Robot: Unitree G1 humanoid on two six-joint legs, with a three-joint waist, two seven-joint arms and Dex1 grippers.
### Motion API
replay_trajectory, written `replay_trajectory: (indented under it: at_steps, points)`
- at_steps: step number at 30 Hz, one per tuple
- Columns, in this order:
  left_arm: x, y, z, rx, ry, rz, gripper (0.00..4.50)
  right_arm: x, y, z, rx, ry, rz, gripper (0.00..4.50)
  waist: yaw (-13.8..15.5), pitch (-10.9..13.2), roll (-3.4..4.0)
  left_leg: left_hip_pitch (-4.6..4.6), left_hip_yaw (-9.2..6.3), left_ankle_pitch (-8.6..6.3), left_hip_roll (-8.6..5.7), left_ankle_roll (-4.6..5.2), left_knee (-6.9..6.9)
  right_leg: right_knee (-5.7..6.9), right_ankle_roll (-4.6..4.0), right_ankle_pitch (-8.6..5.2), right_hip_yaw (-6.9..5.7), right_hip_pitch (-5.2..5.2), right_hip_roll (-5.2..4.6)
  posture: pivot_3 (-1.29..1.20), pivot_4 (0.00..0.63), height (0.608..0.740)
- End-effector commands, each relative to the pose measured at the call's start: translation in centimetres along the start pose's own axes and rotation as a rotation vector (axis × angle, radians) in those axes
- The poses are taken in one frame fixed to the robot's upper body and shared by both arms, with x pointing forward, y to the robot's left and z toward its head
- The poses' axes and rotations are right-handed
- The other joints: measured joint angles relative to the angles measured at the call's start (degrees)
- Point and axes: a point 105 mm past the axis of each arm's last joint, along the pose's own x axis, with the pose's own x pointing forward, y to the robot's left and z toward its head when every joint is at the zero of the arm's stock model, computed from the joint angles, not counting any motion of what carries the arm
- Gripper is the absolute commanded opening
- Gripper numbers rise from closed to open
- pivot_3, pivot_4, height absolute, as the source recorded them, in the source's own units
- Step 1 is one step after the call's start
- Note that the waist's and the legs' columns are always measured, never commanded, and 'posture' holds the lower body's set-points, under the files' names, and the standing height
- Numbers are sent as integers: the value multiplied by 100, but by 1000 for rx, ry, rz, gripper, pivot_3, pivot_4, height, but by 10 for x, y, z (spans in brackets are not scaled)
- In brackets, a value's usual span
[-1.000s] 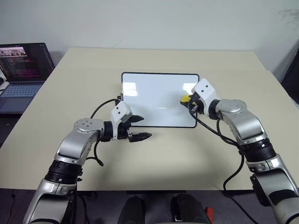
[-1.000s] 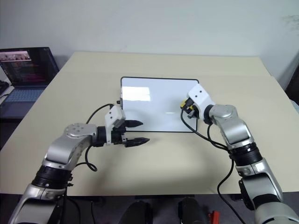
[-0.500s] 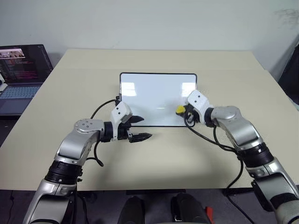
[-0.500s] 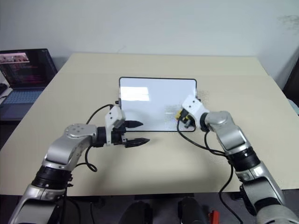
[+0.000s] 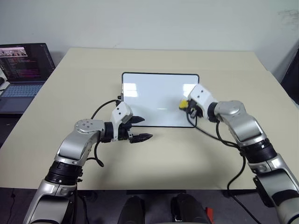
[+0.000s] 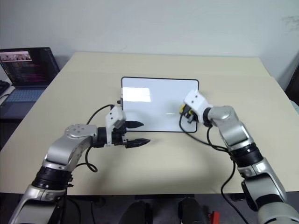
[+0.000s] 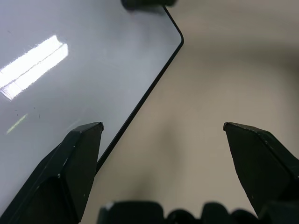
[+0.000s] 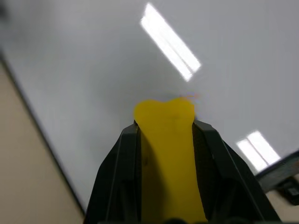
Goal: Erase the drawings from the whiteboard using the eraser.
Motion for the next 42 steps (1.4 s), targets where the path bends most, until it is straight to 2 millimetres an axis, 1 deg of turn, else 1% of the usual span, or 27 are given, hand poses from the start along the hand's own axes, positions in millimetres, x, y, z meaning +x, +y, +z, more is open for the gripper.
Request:
replay_trajectory:
  at_steps: [1, 3, 5, 7, 10, 12, 14, 16, 18, 20, 22, 26, 28, 30, 33, 36, 39, 42]
  points:
    - [0, -3, 10, 30, -30, -16, 4500, -1, 3, -6, -39, 43, 10, 1143, -19, 0, 0, 0, 0, 0, 1, 0, 1, 0, 1, 0, 0, 0, 0, 0, 150, 740]
    - [0, -3, 10, 30, -30, -17, 4500, -1, -3, -3, -46, 33, -24, 1143, -21, 0, 0, 3, 3, 0, 2, 0, 1, 1, 1, 0, 3, -1, 1, 0, 150, 740]
    - [0, -3, 10, 31, -30, -19, 4500, -3, -24, 8, -48, -3, -130, 1143, -20, 0, 0, 3, 0, 0, 2, 0, 1, 3, 1, -1, 1, -1, 2, 0, 150, 740]
    - [0, -3, 10, 32, -29, -21, 4500, -5, -37, 16, -41, -33, -197, 1143, -23, 0, 1, 5, 4, 1, 2, -1, 3, 6, 1, 0, 5, -2, 3, 0, 150, 740]
    - [1, -4, 10, 32, -29, -27, 4500, -7, -48, 28, -12, -80, -244, 1142, -1, 0, 0, 3, 2, 1, 2, -1, 4, 6, 0, 0, 3, -2, 3, 0, 150, 740]
    - [1, -4, 10, 33, -29, -31, 4500, -7, -50, 33, -3, -98, -252, 1142, 0, 0, 0, -1, 1, 1, 1, -1, 2, 3, 0, 0, 3, -3, 3, 0, 150, 740]
    - [1, -5, 10, 33, -28, -34, 4500, -5, -44, 33, -4, -98, -229, 1142, 0, 0, 1, -3, 2, 0, 1, -1, 1, 1, -1, 1, 3, -4, 2, 0, 150, 740]
    - [1, -5, 10, 33, -28, -35, 4500, -1, -31, 30, -21, -86, -164, 1142, 1, 1, 1, -4, 2, 0, 1, -1, 0, -2, -1, 1, 3, -4, 0, 0, 150, 740]
    - [1, -5, 10, 33, -27, -35, 4500, 1, -15, 21, -51, -51, -88, 1142, -1, 1, 1, -5, 2, -1, 2, -1, -2, -6, -1, 1, 3, -4, 0, 0, 150, 740]
    - [1, -5, 10, 32, -27, -35, 4500, 2, -7, 13, -72, -17, -56, 1142, -3, 1, 1, -5, 1, -1, 2, 0, -4, -8, -1, 0, 2, -4, 0, 0, 150, 740]
    - [1, -5, 10, 31, -26, -36, 4500, 2, -5, 8, -73, 2, -49, 1142, -10, 1, 1, -4, 1, -1, 2, 0, -4, -7, -1, 0, 2, -4, 0, 0, 150, 740]
    - [1, -5, 10, 31, -25, -37, 4500, 0, -7, 3, -76, 20, -51, 1142, 0, 1, 1, -3, 0, -1, 1, 0, -2, -5, 0, 0, 0, -3, 1, 0, 150, 740]
    - [1, -5, 10, 31, -25, -39, 4500, -1, -8, 5, -76, 8, -59, 1142, 0, 0, 1, -3, 0, -1, 1, 0, -2, -5, 0, 0, -1, -3, 1, 0, 150, 740]
    - [1, -6, 10, 33, -26, -41, 4500, -3, -11, 14, -56, -31, -82, 1142, 1, 1, 1, -4, 0, -1, 1, 0, -2, -5, 0, 0, 0, -3, 1, 0, 150, 740]
    - [1, -9, 16, 41, -52, -53, 4500, -13, -13, 32, 21, -125, -108, 1142, 2, 2, 2, -5, 0, -1, 1, 0, -2, -5, -1, 0, 0, -4, 1, 0, 150, 740]
    - [2, -13, 26, 58, -80, -76, 4500, -25, -7, 38, 75, -171, -111, 1142, 9, 2, 2, -11, -4, -1, 2, -1, -4, -8, -1, 0, -2, -5, 0, 0, 150, 740]
    - [6, -16, 38, 90, -109, -96, 4500, -45, 2, 36, 145, -197, -130, 1142, 26, 2, 2, -15, -5, -2, 2, -2, -6, -19, 0, -1, -3, -6, 0, 0, 150, 740]
    - [13, -19, 53, 120, -143, -125, 4500, -71, 11, 20, 226, -185, -189, 1141, 87, 2, 2, -25, -12, -3, -1, -2, -7, -34, 1, -1, -11, -5, -1, 0, 150, 740]
